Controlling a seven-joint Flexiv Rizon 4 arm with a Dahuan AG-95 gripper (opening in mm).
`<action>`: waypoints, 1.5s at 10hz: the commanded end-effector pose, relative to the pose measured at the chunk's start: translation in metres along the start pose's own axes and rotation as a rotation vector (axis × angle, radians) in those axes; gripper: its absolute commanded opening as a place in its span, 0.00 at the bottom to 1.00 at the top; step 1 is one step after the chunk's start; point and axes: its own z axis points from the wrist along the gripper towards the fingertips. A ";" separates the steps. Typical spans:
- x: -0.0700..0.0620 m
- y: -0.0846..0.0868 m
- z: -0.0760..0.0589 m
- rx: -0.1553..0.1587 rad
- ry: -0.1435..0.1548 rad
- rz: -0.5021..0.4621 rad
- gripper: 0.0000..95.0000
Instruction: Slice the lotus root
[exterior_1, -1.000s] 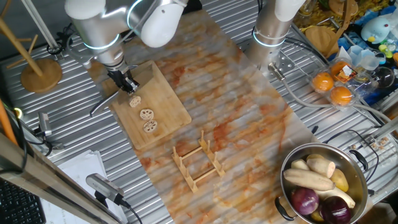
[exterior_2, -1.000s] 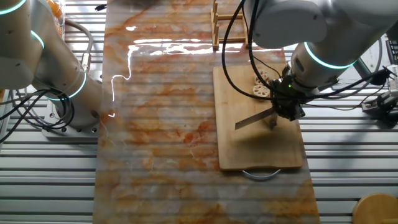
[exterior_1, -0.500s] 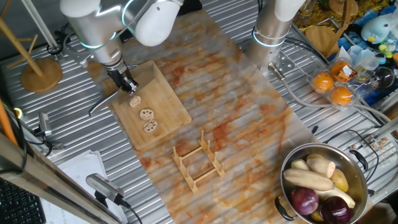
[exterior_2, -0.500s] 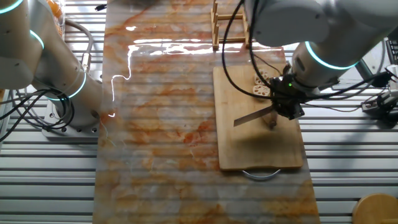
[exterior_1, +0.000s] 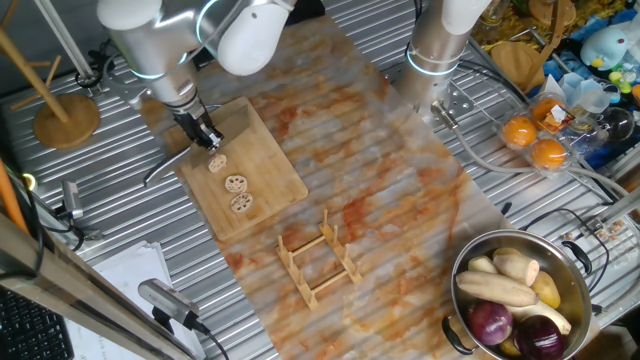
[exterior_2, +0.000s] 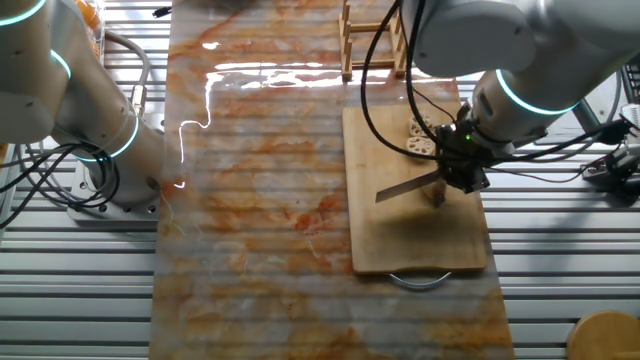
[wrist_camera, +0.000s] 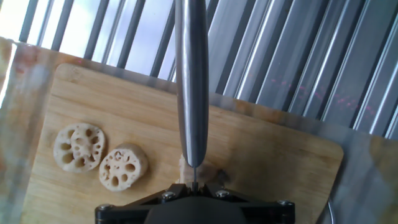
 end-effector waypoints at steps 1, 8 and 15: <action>-0.003 -0.002 0.006 -0.015 -0.001 0.007 0.00; -0.005 -0.003 0.013 -0.056 0.027 0.038 0.00; 0.001 -0.004 0.018 -0.076 0.063 0.061 0.00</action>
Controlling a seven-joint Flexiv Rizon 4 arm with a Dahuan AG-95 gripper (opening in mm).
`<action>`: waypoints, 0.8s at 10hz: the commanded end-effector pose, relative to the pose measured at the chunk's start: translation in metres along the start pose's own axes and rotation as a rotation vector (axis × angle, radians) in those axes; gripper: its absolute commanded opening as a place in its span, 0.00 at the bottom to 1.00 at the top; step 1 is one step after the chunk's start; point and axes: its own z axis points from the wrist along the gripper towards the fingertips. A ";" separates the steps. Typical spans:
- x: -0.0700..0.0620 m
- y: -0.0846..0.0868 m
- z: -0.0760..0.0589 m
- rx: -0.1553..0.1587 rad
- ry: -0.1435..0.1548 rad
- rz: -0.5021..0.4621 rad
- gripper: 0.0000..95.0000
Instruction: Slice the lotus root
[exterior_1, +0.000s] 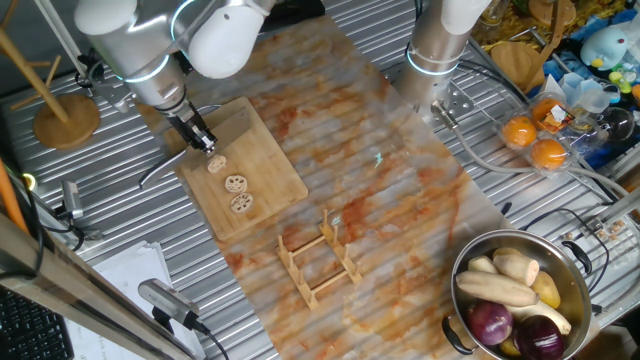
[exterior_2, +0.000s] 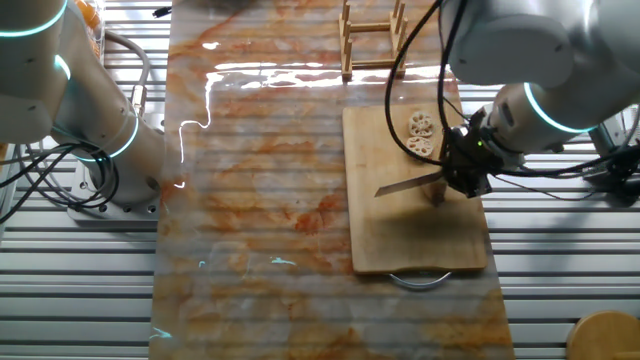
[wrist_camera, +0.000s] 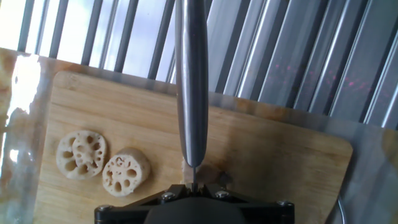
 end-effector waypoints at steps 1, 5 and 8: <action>0.007 -0.002 0.016 -0.004 -0.012 0.008 0.00; 0.013 0.001 0.027 0.009 -0.025 0.015 0.00; 0.014 0.001 0.032 0.017 -0.038 0.018 0.00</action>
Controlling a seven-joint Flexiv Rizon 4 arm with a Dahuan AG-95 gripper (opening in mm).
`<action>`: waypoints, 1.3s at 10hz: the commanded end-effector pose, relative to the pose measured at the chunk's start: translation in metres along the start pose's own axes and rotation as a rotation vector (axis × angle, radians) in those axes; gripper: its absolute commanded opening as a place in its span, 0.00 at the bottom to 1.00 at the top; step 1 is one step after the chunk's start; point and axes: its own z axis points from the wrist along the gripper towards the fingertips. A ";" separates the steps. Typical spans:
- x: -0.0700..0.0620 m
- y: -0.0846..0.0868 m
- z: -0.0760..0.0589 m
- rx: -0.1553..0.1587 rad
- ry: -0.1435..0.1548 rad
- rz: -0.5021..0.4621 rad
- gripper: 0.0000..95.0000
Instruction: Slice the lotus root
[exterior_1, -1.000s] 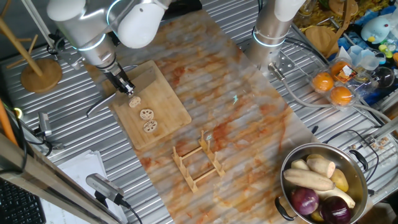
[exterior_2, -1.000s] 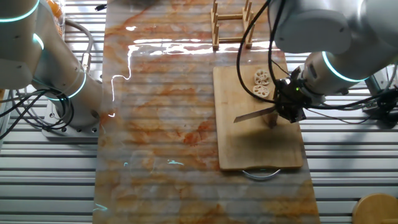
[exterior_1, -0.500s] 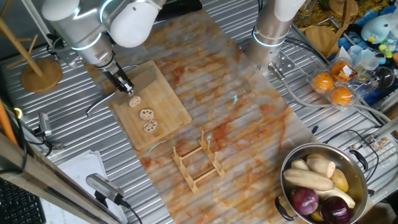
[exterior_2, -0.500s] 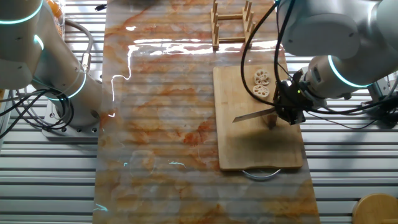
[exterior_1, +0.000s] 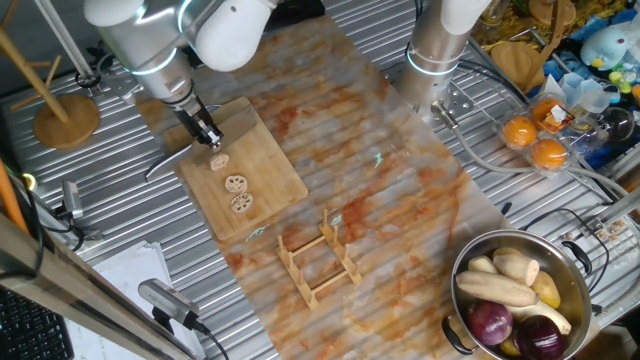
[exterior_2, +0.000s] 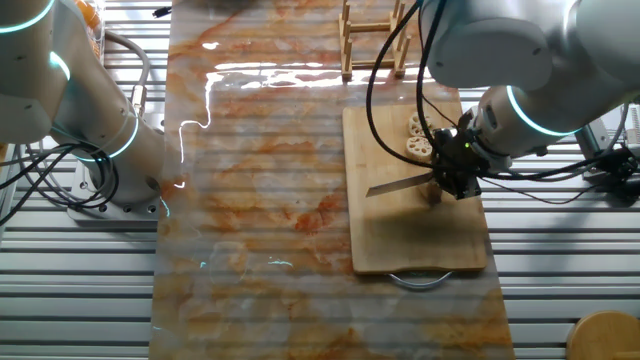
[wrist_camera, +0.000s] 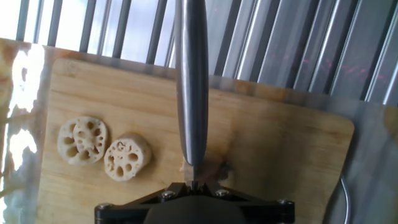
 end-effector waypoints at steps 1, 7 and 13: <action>0.001 0.000 0.031 0.006 -0.006 0.008 0.00; -0.021 0.003 0.036 0.046 -0.020 0.025 0.00; -0.012 0.001 0.033 0.046 -0.022 0.010 0.00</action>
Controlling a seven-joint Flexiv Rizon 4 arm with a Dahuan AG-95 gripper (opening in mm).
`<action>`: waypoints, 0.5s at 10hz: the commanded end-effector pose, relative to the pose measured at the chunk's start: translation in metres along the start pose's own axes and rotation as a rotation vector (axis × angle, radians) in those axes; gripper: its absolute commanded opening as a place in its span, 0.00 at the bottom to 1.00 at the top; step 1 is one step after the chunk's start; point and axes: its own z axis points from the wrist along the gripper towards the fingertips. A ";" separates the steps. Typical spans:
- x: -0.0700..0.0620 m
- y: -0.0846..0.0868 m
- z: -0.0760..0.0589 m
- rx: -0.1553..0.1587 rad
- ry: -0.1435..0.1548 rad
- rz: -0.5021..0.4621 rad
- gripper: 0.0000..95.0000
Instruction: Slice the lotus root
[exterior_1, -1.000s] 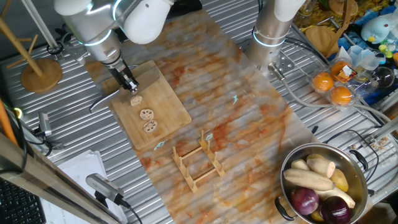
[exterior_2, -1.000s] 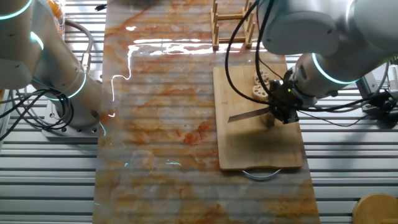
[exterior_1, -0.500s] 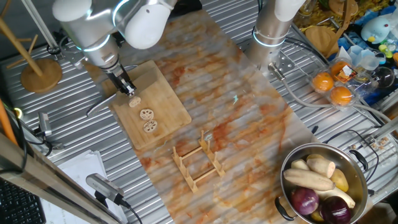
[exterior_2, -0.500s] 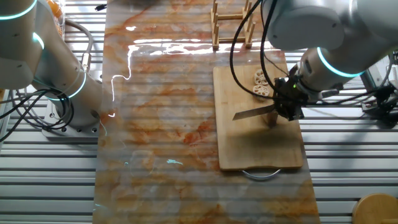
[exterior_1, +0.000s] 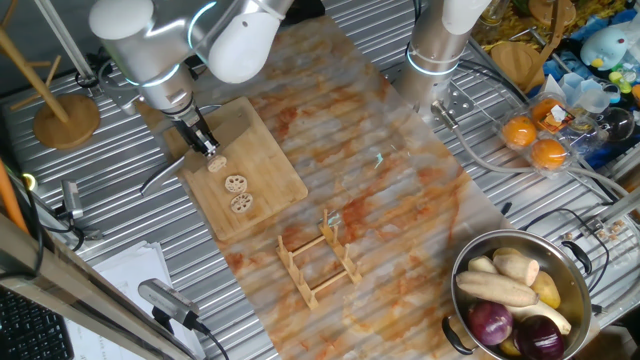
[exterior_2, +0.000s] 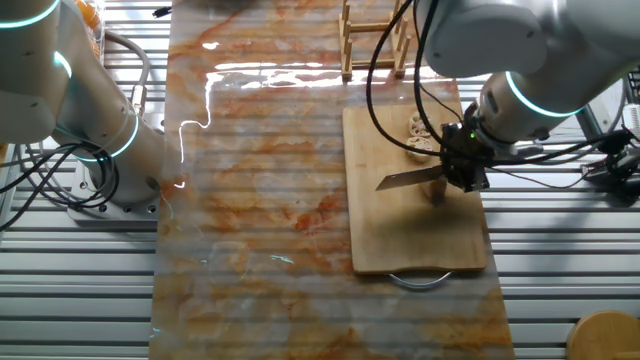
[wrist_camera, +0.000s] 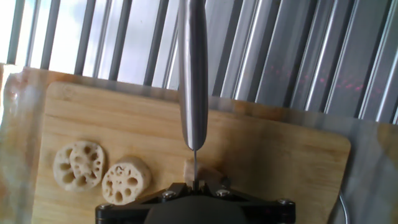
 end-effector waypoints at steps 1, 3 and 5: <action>0.011 -0.002 0.029 -0.002 0.006 -0.012 0.00; 0.020 -0.006 0.033 -0.004 0.006 -0.021 0.00; 0.030 -0.008 0.046 0.002 0.001 -0.027 0.00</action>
